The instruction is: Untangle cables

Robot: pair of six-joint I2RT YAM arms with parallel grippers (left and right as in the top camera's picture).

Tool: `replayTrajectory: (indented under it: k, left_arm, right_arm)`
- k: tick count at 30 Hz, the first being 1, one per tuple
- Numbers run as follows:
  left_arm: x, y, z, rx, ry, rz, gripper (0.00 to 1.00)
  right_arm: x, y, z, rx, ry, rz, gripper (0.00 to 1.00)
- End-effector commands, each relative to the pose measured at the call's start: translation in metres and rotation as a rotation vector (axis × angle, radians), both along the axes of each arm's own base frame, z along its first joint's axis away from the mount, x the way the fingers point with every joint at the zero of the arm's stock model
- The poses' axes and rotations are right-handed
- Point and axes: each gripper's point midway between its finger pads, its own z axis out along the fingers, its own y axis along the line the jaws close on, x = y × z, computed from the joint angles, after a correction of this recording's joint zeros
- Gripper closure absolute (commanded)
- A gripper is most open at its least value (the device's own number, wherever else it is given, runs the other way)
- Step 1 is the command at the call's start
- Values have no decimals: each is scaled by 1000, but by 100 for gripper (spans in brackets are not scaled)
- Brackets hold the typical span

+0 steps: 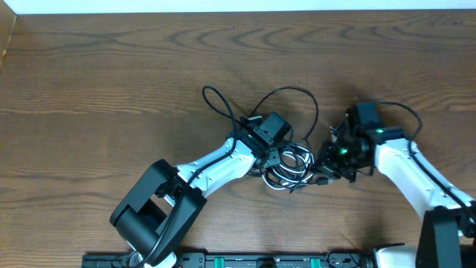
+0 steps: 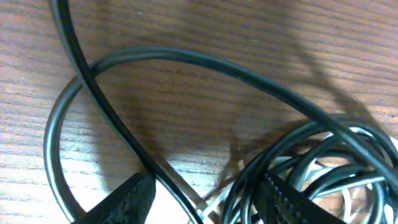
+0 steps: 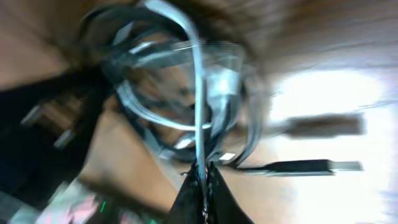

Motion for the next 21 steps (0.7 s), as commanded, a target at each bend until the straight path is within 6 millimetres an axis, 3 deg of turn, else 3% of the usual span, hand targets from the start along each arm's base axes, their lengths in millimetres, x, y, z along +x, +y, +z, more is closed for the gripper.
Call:
replayTrajectory:
  k: [1,7,13,17,18,21]
  left_arm:
    - [-1,11,-9,45,3,19,44]
    - [0,11,-8,44,3,19,14]
    - [3,10,4,11,-7,-30,2]
    - [2,3,32,-54,-41,-122,1]
    - [2,3,51,-68,-83,-166,1]
    - [-1,5,78,-83,-143,-226,1]
  right_arm:
    - [-5,28,37,260,-116,173,99]
    - [-3,27,36,251,-133,184,99]
    - [-1,27,37,252,-145,184,99]
    - [9,28,38,253,-195,190,99]
    - [17,27,37,237,-210,164,99]
    - [27,22,32,190,-197,93,99]
